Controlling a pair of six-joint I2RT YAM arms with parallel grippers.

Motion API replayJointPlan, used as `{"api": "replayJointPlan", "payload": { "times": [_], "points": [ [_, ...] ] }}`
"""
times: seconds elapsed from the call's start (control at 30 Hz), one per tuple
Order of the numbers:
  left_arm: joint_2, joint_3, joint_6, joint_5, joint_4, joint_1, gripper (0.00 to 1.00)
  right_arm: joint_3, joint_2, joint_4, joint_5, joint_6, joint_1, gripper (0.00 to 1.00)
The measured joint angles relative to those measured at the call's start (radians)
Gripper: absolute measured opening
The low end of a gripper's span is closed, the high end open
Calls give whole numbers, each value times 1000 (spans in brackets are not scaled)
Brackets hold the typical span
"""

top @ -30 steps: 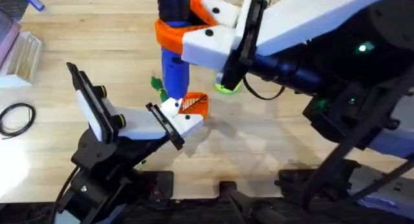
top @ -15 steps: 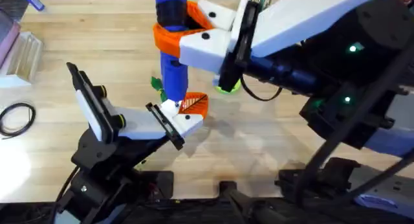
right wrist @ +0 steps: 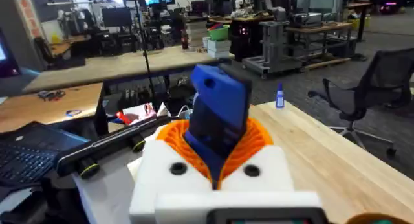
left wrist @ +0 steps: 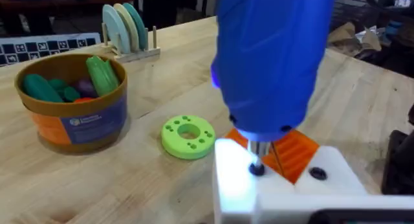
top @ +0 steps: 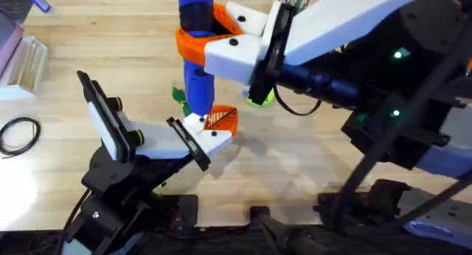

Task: Pick up the gripper from the table and insert it into the empty holder that is missing its gripper. Then pick up a screw, insert it into the mounting hole, and use the screwdriver to tighten it. Finally, clean up the table by picking up the vegetable and placing it into the bucket.

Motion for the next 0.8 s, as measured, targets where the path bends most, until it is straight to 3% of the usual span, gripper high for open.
{"api": "replayJointPlan", "payload": {
  "times": [0.5, 0.8],
  "points": [
    [0, 0, 0, 3, 1, 0, 12, 0, 0, 1, 0, 0, 0, 25],
    [-2, 0, 1, 6, 2, 0, 12, -8, -40, 129, -11, 0, -43, 25]
  ]
}}
